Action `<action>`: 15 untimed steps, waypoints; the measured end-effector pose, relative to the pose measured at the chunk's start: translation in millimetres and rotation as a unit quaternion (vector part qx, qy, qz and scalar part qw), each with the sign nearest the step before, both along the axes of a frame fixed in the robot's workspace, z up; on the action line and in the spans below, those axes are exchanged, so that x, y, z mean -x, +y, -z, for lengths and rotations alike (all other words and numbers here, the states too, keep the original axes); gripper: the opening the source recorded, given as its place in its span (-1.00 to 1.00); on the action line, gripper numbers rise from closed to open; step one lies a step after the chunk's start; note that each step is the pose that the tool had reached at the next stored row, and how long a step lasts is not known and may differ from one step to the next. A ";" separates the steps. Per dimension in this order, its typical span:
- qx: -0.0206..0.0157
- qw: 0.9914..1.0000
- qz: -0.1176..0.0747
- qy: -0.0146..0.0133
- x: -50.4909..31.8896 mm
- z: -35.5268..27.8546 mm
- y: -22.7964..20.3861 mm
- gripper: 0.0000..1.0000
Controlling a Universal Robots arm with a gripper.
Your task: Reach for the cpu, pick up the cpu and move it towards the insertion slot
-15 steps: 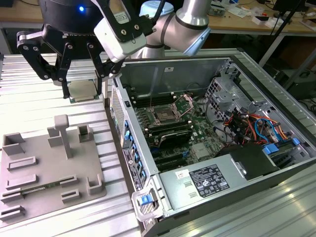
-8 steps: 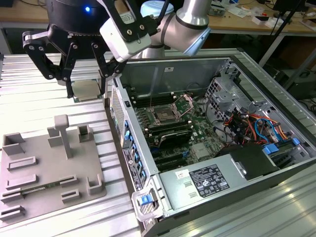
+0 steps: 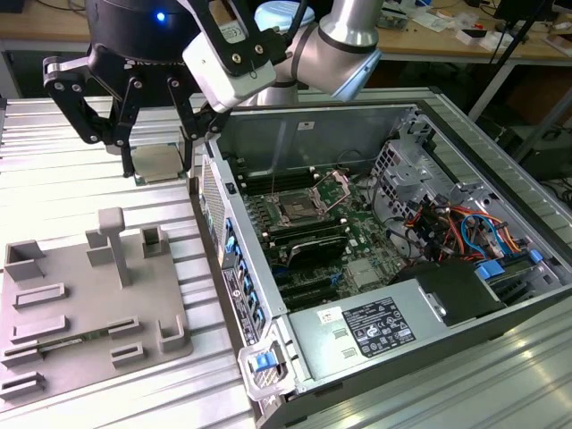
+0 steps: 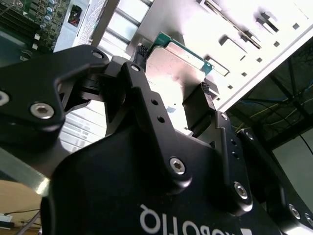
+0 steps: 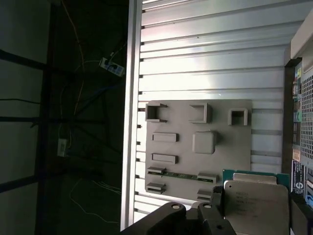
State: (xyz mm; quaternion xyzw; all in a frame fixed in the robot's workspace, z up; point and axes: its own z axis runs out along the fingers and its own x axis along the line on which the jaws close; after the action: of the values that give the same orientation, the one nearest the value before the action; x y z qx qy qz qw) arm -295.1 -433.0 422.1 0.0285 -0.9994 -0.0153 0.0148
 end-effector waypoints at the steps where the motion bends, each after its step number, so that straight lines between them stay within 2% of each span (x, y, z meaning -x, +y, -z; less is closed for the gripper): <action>1: 0.000 1.000 0.000 0.000 -0.8 0.0 0.0 0.09; 7: 0.000 1.000 0.000 0.000 -8.1 0.0 0.0 0.09; 15: 0.000 1.000 0.000 0.000 -24.4 0.0 0.0 0.09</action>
State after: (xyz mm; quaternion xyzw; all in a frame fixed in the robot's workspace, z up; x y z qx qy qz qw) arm -270.7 -433.0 422.1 0.0285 -0.9994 -0.0153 0.0148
